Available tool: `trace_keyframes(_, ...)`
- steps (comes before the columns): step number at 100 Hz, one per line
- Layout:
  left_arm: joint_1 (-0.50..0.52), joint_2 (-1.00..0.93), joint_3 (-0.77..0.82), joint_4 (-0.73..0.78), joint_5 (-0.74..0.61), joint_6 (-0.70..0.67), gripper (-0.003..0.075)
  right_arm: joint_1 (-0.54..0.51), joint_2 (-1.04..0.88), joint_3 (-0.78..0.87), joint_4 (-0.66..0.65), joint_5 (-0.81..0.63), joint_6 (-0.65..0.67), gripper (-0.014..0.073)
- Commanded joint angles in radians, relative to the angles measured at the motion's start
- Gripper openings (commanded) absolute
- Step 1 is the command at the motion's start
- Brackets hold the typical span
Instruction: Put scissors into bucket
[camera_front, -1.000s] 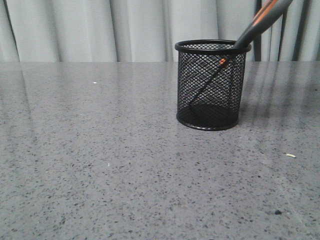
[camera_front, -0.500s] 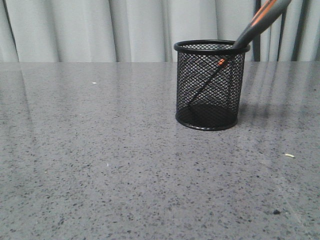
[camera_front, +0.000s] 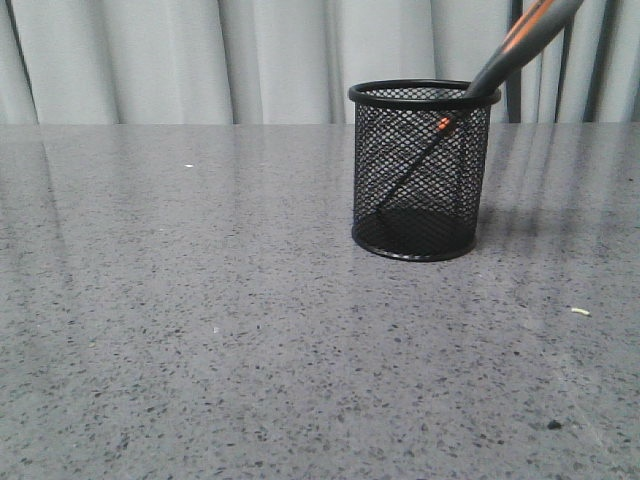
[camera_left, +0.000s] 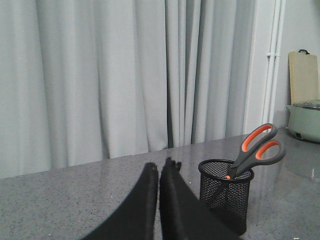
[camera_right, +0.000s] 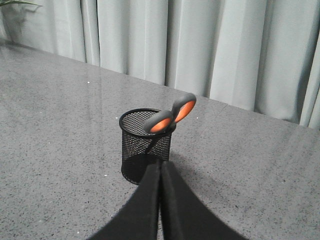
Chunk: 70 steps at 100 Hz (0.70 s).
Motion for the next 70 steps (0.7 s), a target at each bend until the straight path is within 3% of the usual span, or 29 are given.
trace_keyframes(1, -0.004, 0.008, -0.027, -0.008, -0.054, -0.006, -0.0019, 0.002, 0.017, -0.020, 0.014, -0.071, -0.009, -0.0055)
trace_keyframes(59, -0.004, 0.008, 0.002, -0.008, -0.071, -0.006, -0.0019, 0.002, 0.017, -0.020, 0.014, -0.069, -0.009, -0.0055)
trace_keyframes(70, 0.017, 0.007, 0.045, 0.051, -0.070, -0.006, -0.0019, 0.002, 0.017, -0.020, 0.014, -0.067, -0.009, -0.0055)
